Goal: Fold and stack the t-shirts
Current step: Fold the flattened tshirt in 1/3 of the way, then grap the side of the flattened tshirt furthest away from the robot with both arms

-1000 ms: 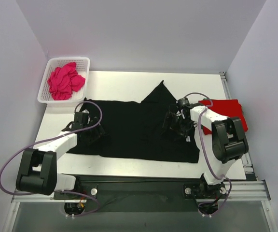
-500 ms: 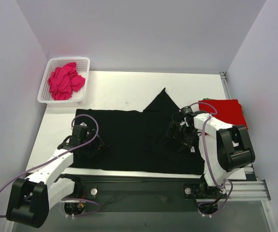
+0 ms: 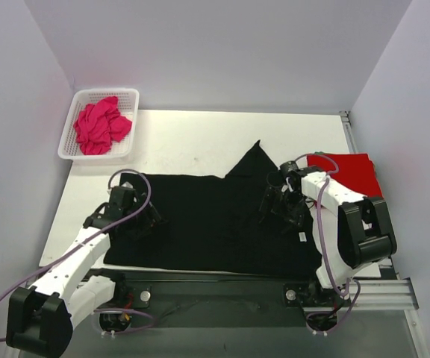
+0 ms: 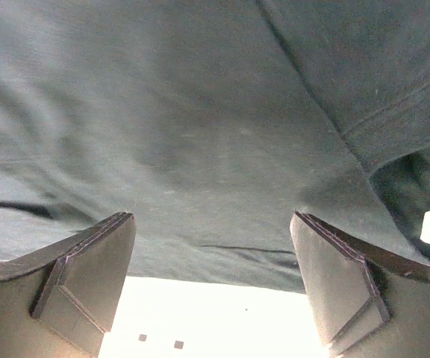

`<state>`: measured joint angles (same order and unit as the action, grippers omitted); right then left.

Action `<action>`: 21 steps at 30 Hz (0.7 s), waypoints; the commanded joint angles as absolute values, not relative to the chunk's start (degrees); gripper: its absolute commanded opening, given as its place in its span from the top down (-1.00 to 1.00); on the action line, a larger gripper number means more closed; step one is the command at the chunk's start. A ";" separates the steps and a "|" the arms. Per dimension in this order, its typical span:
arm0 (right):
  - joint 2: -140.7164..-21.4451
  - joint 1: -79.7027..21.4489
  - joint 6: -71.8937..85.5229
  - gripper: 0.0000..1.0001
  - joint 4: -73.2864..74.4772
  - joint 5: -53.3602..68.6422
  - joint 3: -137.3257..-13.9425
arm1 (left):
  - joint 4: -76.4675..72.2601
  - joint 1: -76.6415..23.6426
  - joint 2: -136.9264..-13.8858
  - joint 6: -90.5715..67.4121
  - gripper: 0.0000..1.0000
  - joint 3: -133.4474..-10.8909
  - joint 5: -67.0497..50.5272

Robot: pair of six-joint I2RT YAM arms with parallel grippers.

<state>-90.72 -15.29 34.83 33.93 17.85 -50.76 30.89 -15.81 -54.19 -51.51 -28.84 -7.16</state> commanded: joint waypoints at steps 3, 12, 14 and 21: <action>-88.06 -14.50 32.61 -0.78 38.32 14.25 -63.16 | 33.14 -14.24 -57.91 -44.75 -0.71 -41.91 -1.76; -103.34 -13.71 29.18 -0.74 37.18 11.87 -84.53 | 30.67 -0.36 -67.50 -35.34 -0.74 -50.18 -5.71; -108.09 -13.62 29.09 -0.73 36.22 11.87 -90.42 | 30.41 1.74 -68.55 -33.67 -0.74 -50.97 -5.80; -119.96 -12.04 29.88 -0.71 33.31 10.37 -104.40 | 30.15 5.53 -70.40 -32.52 -0.74 -51.68 -6.77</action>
<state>-118.28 -13.02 30.09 33.43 12.62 -99.04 31.53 4.64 -70.24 -34.63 -49.47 -5.45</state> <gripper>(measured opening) 0.857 0.870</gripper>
